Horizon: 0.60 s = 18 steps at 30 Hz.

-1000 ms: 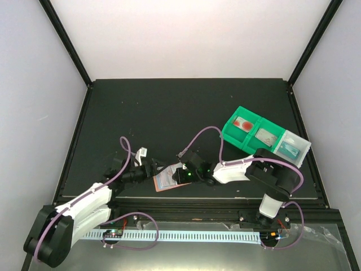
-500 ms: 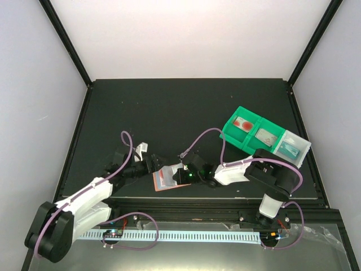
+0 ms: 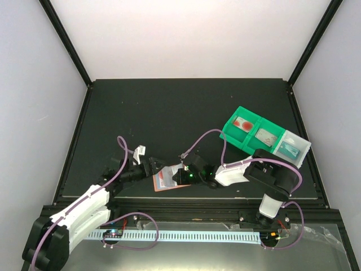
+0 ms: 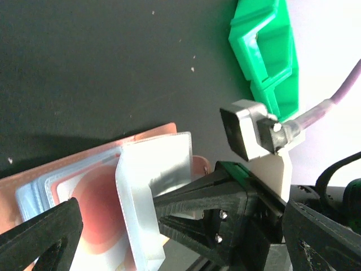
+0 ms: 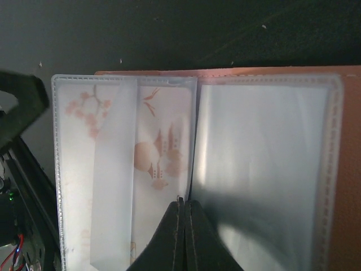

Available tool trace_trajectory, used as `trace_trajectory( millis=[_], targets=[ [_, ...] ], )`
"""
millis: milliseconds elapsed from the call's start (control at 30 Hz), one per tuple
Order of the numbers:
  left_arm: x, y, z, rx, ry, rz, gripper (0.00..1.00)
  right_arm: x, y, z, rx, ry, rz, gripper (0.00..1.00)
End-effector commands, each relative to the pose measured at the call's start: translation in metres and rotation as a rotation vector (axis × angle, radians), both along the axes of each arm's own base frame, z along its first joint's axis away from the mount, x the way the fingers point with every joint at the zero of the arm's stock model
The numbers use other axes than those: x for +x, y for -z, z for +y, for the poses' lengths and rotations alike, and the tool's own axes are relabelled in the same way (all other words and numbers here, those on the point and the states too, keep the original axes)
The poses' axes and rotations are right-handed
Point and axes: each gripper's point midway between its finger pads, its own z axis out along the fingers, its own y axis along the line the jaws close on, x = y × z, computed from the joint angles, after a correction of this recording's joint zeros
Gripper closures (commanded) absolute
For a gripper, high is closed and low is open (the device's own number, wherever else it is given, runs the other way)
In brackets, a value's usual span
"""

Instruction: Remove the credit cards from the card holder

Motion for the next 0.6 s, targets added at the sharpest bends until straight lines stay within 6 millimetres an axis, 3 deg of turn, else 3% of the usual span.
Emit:
trace_trajectory(
  millis=[0, 367, 567],
  targets=[
    [-0.003, -0.006, -0.011, -0.070, 0.039, 0.004, 0.01, -0.009, 0.016, -0.007, -0.034, -0.009, 0.040, 0.98],
    [-0.009, 0.000, -0.026, -0.121, 0.083, 0.053, 0.02, -0.010, 0.016, -0.007, -0.025, -0.004, 0.039, 0.98],
    [-0.010, 0.003, -0.028, -0.105, 0.082, 0.054, 0.10, -0.009, 0.015, -0.008, -0.023, -0.003, 0.039, 0.98]
  ],
)
